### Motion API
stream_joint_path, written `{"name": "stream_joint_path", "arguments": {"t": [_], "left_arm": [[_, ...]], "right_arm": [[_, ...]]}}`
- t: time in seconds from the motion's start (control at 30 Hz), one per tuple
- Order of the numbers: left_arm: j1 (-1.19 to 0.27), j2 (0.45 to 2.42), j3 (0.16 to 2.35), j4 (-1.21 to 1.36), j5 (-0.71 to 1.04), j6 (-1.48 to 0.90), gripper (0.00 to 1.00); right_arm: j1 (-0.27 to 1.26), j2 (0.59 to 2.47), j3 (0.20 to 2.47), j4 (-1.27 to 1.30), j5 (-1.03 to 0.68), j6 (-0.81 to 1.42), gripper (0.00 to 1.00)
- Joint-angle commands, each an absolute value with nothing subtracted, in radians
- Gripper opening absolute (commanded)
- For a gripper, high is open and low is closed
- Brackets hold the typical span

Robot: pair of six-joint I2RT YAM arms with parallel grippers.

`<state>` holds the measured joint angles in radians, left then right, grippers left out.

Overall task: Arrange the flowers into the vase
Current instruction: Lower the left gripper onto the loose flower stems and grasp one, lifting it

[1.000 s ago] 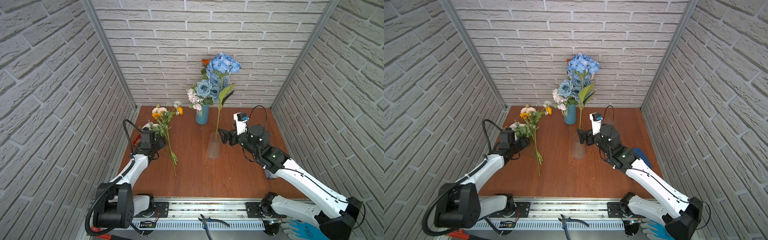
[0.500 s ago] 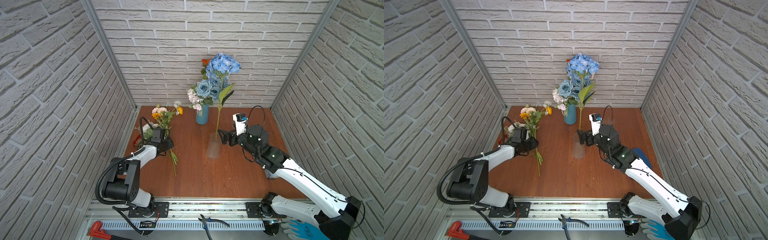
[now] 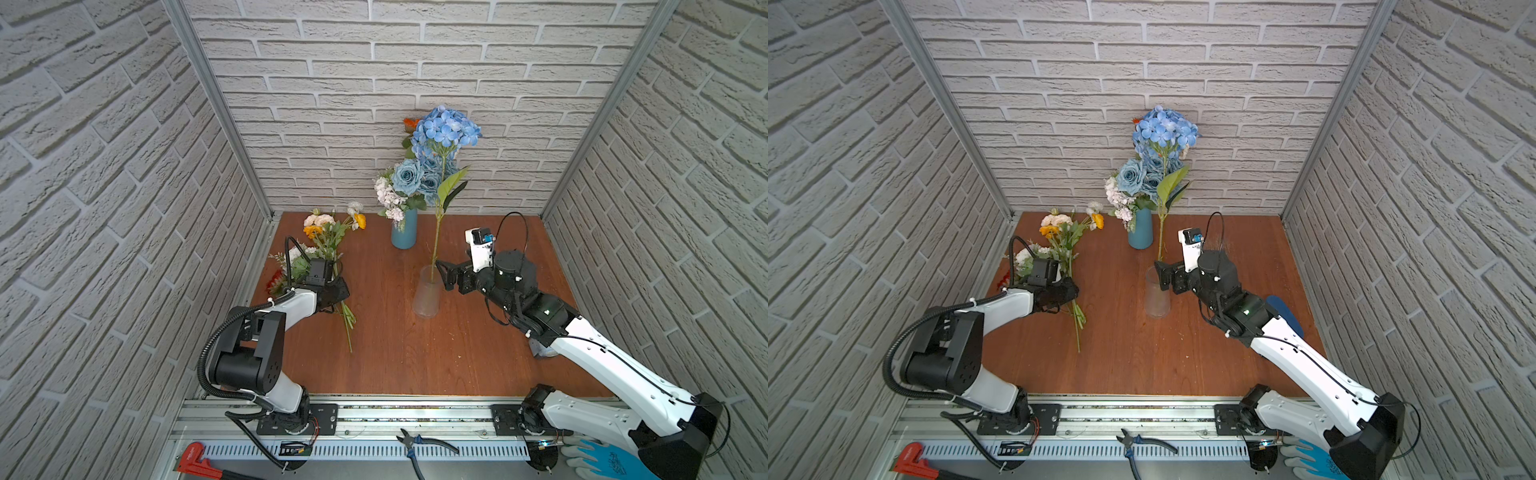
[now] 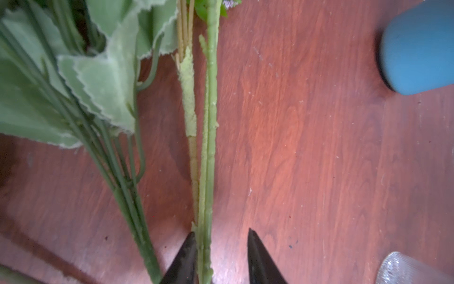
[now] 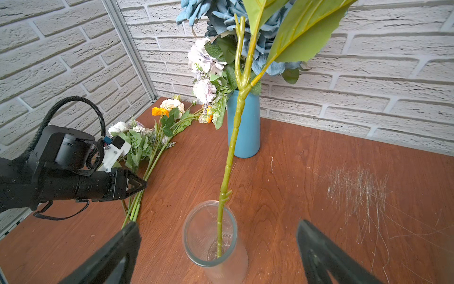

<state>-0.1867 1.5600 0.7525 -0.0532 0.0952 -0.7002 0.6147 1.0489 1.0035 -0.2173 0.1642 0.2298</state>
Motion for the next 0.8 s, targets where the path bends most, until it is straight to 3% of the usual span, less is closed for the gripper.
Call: {"name": "stream_joint_path", "arguments": {"t": [0.0, 0.23, 0.77], "left_arm": [[-0.195, 1.578, 0.755, -0.04, 0.09, -0.692, 0.26], [-0.201, 1.55, 0.762, -0.053, 0.1, -0.696, 0.03], [-0.2, 1.391, 0.735, -0.175, 0.091, -0.635, 0.0]], "right_arm": [[0.612, 1.02, 0.983, -0.195, 0.182, 0.243, 1.0], [0.611, 1.021, 0.982, -0.196, 0.193, 0.246, 1.0], [0.612, 1.034, 0.986, -0.209, 0.183, 0.258, 1.0]]}}
